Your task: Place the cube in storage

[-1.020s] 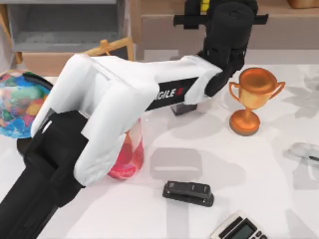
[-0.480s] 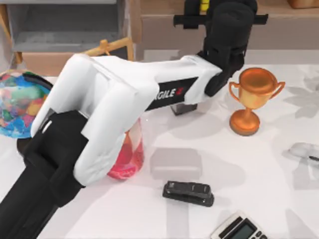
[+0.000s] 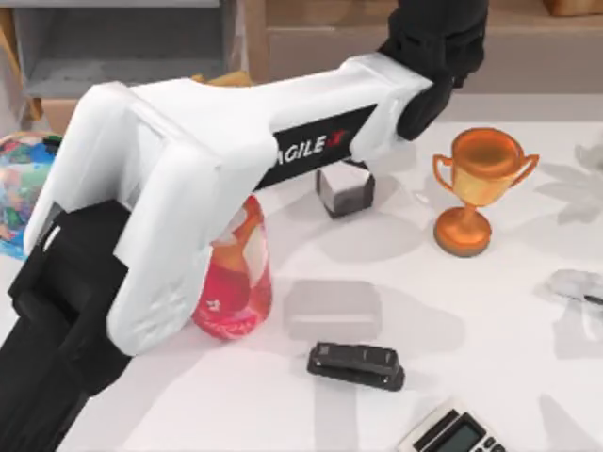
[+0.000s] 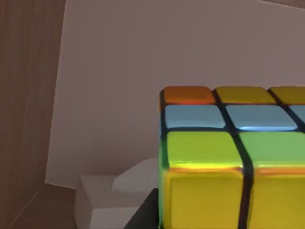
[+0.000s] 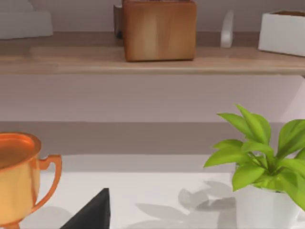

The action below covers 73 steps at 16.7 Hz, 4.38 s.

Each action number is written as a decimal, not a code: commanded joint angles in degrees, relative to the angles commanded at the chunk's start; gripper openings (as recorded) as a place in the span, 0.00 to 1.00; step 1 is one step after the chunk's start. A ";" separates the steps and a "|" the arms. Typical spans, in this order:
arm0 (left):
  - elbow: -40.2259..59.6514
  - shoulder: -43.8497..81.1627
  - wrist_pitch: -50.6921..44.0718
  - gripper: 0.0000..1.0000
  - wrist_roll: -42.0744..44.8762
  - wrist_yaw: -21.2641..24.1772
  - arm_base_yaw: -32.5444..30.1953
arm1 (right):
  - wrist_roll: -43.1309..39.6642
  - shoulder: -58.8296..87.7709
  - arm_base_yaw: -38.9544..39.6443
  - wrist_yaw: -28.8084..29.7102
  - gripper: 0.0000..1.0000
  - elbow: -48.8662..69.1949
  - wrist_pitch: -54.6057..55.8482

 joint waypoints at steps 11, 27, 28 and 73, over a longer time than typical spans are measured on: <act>-7.83 0.94 -3.09 0.00 1.81 3.59 -0.35 | 0.00 0.00 0.00 0.00 1.00 0.00 0.00; -16.03 -24.56 -51.49 0.00 8.71 5.21 1.78 | 0.00 0.00 0.00 0.00 1.00 0.00 0.00; -15.66 -25.86 -56.98 0.00 9.40 6.08 2.36 | 0.00 0.00 0.00 0.00 1.00 0.00 0.00; 39.78 12.44 -129.75 1.00 21.56 45.91 63.78 | 0.00 0.00 0.00 0.00 1.00 0.00 0.00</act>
